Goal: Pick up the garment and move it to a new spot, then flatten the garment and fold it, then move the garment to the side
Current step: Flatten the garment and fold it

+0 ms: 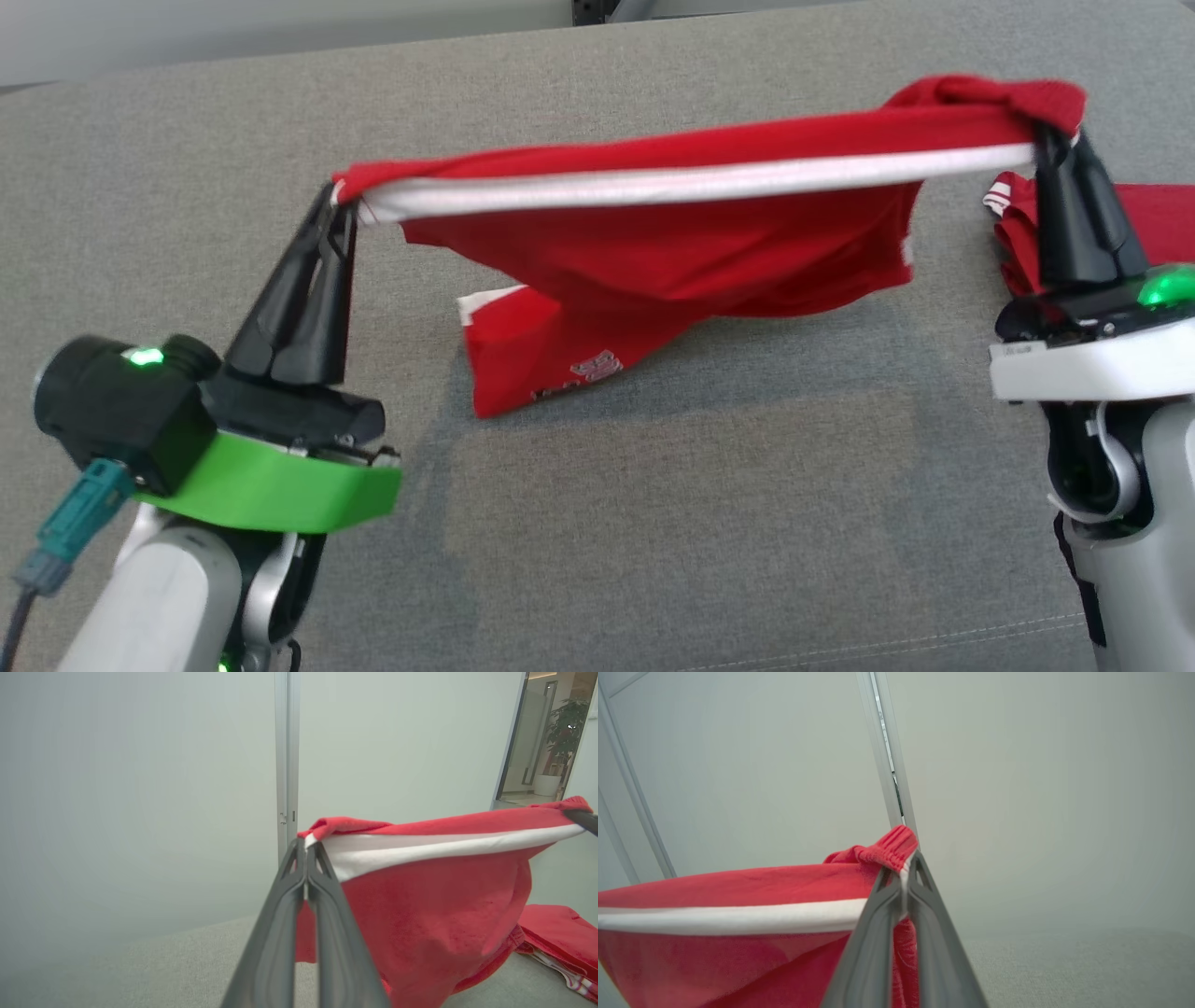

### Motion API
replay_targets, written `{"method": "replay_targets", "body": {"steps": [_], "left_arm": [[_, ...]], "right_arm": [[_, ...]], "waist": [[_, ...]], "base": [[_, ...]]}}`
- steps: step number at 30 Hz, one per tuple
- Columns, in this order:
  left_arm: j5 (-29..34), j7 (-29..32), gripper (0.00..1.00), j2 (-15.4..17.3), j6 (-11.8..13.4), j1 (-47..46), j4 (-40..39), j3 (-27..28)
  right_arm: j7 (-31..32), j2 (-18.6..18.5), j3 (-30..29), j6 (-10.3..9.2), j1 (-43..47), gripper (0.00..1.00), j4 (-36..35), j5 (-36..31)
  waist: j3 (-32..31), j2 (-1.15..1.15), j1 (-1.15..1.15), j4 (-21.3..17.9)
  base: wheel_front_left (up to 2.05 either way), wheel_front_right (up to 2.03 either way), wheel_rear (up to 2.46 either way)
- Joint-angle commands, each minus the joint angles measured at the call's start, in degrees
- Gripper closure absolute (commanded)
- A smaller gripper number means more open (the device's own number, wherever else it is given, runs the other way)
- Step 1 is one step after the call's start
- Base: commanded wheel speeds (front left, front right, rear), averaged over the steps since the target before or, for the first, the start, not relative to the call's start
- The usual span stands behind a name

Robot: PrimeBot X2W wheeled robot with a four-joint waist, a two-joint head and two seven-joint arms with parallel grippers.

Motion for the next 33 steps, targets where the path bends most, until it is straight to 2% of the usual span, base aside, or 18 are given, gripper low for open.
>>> {"method": "replay_targets", "body": {"steps": [1, 7, 18, 27, 33], "left_arm": [[0.78, -0.42, 1.00, 0.44, 0.58, -2.53, -1.22, 0.98], [3.00, -1.02, 1.00, 0.16, 1.95, -9.34, -6.03, 3.04], [3.28, -0.53, 1.00, -0.91, 2.56, -12.58, -7.21, 2.65], [2.95, -3.20, 1.00, -2.08, -1.19, -23.66, -2.33, 2.08], [2.01, -6.88, 1.00, -4.33, -4.88, -36.36, 7.93, 2.18]], "right_arm": [[0.23, 0.75, -1.37, -0.10, -1.60, 1.00, -1.92, -0.35], [3.42, 3.34, -3.77, -0.10, -5.19, 1.00, -8.15, -2.98], [6.09, 5.42, -5.10, -0.10, -6.38, 1.00, -9.02, -2.50], [6.43, 4.36, -4.46, -0.10, -15.52, 1.00, -4.57, -1.38], [5.35, 2.53, -2.73, -0.09, -27.44, 1.00, 3.28, -0.89]], "waist": [[-1.15, 0.00, 0.00, 0.12], [-2.79, 0.00, 0.00, 0.46], [-2.09, 0.00, 0.00, 0.27], [4.22, 0.00, 0.00, 0.55], [8.62, 0.00, 0.00, 1.15]], "base": [[0.00, 0.00, 0.00], [0.00, 0.00, 0.00], [0.00, 0.00, 0.00], [0.00, 0.00, 0.00], [0.00, 0.00, 0.00]]}}
